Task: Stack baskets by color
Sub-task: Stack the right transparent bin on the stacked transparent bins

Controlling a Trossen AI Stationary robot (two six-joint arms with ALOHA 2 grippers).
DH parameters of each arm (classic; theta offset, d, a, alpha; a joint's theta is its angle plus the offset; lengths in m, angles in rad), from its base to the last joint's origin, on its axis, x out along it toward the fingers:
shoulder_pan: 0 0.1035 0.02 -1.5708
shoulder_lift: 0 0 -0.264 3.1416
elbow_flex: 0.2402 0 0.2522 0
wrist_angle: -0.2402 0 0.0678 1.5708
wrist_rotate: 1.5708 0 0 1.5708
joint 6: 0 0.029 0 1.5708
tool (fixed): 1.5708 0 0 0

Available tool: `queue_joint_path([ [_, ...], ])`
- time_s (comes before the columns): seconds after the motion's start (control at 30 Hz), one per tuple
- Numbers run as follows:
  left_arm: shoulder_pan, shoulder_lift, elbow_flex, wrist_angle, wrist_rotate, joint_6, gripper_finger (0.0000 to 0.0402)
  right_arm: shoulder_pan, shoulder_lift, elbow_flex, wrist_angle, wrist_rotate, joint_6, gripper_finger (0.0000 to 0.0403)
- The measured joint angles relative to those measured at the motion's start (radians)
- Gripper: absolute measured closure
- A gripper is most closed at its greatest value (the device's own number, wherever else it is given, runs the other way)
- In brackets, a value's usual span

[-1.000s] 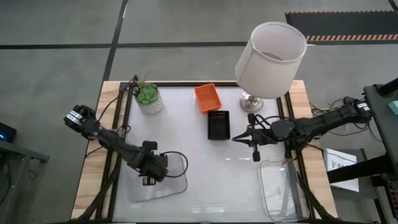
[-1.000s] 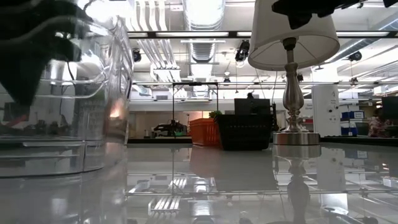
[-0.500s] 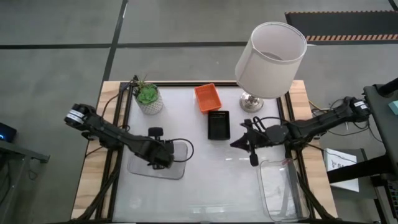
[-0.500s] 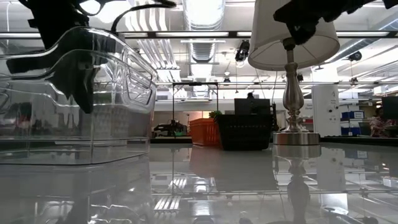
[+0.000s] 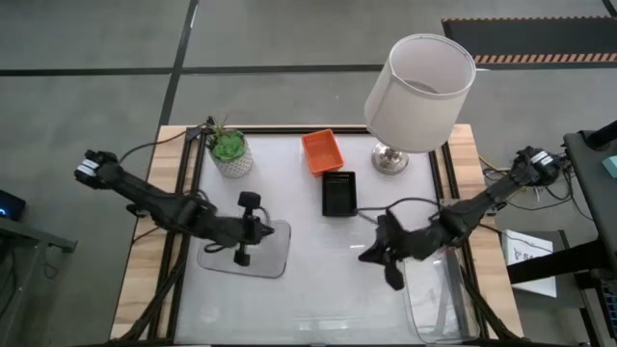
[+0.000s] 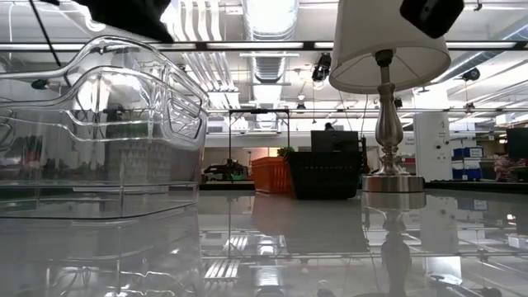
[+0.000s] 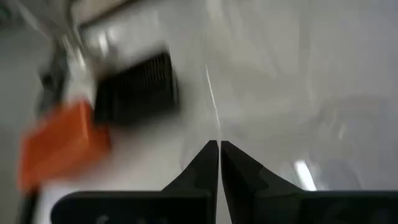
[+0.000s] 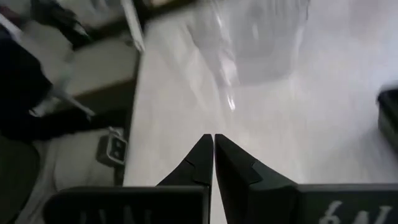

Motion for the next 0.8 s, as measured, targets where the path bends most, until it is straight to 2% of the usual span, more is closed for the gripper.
queue_joint_path([
  [0.2, 0.013, -0.164, -0.196, 0.378, 0.011, 0.360, 0.0400, 0.011, 0.197, 0.243, -0.377, -0.011, 0.298, 0.0394],
  [0.4, 0.045, -0.298, -0.346, 0.685, 0.006, 0.556, 0.0400, 0.015, 0.372, 0.476, -0.722, -0.169, 0.596, 0.0394],
  [0.53, 0.050, -0.373, -0.394, 0.758, -0.011, 0.611, 0.0400, 0.014, 0.459, 0.600, -0.872, -0.281, 0.746, 0.0394],
  [0.67, 0.050, -0.435, -0.413, 0.762, -0.016, 0.664, 0.0400, 0.019, 0.525, 0.694, -0.998, -0.390, 0.886, 0.0394],
  [0.8, 0.050, -0.474, -0.416, 0.763, -0.017, 0.690, 0.0400, 0.032, 0.568, 0.756, -1.069, -0.450, 1.000, 0.0394],
])
